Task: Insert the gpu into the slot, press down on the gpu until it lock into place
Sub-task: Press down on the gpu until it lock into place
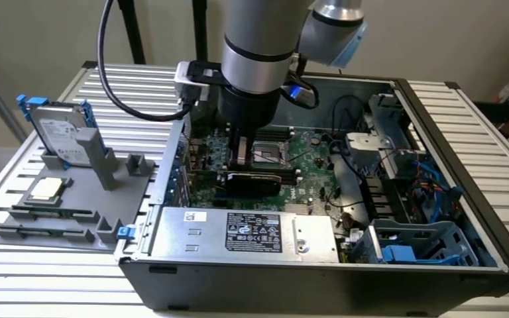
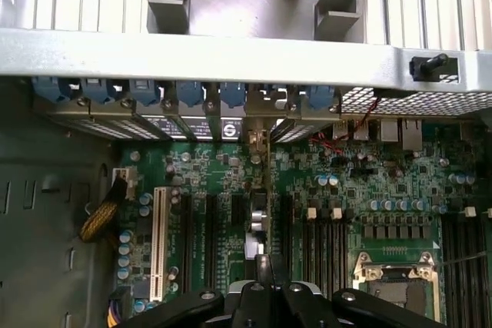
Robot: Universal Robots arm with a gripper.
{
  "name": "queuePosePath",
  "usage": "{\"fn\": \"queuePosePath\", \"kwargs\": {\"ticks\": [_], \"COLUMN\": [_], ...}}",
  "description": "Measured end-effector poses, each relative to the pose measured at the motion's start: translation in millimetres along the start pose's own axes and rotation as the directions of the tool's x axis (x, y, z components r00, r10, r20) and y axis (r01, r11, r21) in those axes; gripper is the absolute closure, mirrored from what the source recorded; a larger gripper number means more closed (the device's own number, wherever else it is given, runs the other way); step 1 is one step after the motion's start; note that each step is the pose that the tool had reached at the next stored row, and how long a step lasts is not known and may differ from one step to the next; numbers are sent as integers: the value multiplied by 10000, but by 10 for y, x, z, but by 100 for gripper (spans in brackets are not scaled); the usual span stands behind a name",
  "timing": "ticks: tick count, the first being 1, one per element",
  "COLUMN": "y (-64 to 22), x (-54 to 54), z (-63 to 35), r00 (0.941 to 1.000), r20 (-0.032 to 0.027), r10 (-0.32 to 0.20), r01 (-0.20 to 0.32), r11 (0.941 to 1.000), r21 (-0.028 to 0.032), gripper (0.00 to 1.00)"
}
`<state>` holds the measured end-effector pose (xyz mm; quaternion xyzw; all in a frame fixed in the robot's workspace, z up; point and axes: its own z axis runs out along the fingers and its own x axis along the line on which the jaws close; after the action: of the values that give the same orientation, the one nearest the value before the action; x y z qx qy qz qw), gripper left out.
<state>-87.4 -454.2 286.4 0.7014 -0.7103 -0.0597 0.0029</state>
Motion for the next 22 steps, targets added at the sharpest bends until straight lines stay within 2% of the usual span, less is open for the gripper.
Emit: {"fn": "queuePosePath", "kwargs": {"ticks": [3, 8, 18, 22], "y": [-2, -2, 6, 8], "x": [-23, -42, -63, -65], "z": [28, 64, 156, 165], "r00": [10000, 9999, 9997, 9996], "r20": [-5, -102, -263, -299], "r10": [-10, -14, -10, -9], "r01": [10, 17, 22, 24], "r11": [9999, 9996, 9989, 9989], "r21": [130, 285, 461, 476], "gripper": [89, 89, 89, 89]}}
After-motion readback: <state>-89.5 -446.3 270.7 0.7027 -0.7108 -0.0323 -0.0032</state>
